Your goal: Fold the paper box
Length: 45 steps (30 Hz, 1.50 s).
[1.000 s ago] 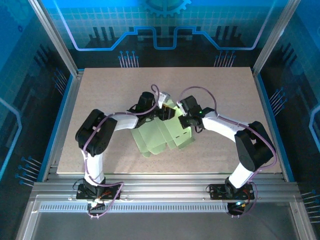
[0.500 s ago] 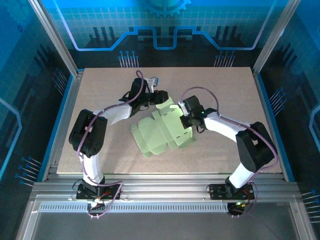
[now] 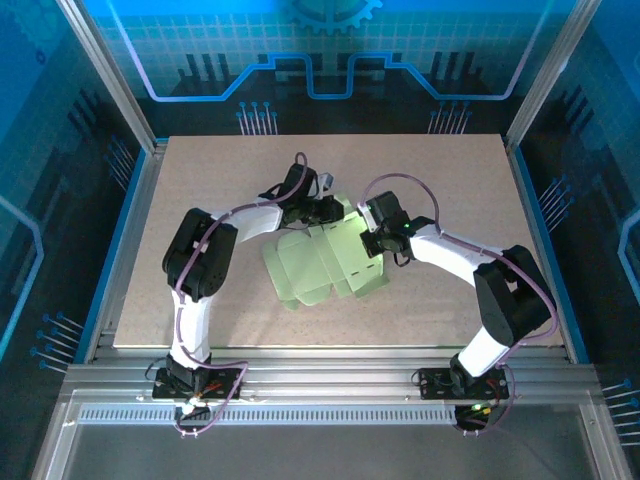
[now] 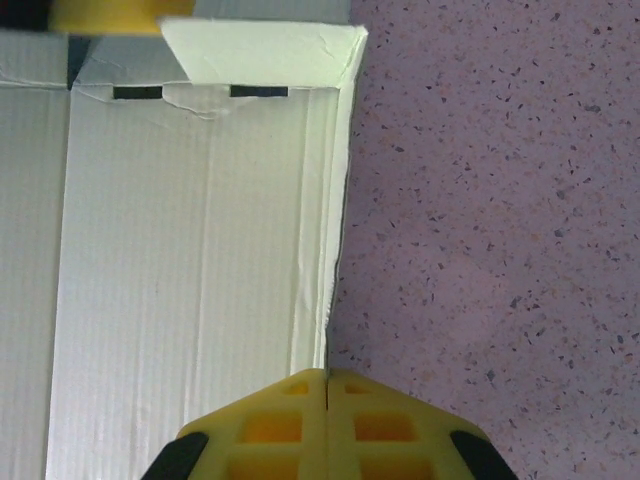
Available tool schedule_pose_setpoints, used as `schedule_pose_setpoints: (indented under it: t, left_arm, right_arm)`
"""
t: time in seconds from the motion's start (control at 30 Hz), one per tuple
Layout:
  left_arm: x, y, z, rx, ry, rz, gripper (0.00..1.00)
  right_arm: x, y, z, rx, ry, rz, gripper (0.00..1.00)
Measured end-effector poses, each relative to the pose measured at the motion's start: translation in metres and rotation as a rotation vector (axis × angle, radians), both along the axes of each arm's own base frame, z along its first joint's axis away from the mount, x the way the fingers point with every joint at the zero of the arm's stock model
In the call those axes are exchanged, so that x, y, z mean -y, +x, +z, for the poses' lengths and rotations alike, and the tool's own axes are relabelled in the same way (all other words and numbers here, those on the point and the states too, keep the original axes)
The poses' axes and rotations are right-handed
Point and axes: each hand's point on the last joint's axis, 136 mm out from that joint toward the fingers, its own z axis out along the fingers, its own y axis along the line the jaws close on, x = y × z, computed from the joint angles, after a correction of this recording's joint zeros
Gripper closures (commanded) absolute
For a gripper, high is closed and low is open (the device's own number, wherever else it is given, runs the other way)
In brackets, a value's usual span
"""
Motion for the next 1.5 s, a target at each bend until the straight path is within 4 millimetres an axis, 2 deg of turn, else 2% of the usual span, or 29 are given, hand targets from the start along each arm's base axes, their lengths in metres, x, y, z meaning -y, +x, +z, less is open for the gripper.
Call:
schedule_pose_setpoints:
  t: [0.2,0.53,0.83,1.13,1.3,1.43,1.5]
  left_arm:
    - [0.011,-0.008,0.002,-0.005,-0.014,-0.030,0.84]
    - [0.019,-0.007,0.007,0.000,-0.056,-0.040,0.84]
    - [0.029,-0.006,-0.004,-0.041,-0.104,-0.035,0.95]
    - [0.038,0.000,0.003,-0.085,-0.201,0.009,0.98]
    - [0.040,0.004,0.004,-0.122,-0.260,0.058,0.95]
    - [0.039,0.004,0.003,-0.135,-0.290,0.083,0.87]
    - [0.038,0.004,-0.001,-0.129,-0.288,0.090,0.80]
  right_arm:
    - [0.001,0.001,0.000,0.000,0.001,-0.003,1.00]
    - [-0.007,-0.002,0.001,-0.008,0.022,0.023,1.00]
    - [-0.010,-0.005,0.000,-0.015,0.027,0.033,1.00]
    - [-0.014,-0.003,0.002,-0.012,0.050,0.031,1.00]
    - [-0.015,-0.001,0.003,-0.009,0.073,0.004,1.00]
    - [-0.012,0.001,0.001,-0.005,0.062,-0.022,1.00]
    - [-0.009,0.002,0.001,0.001,0.048,-0.031,1.00]
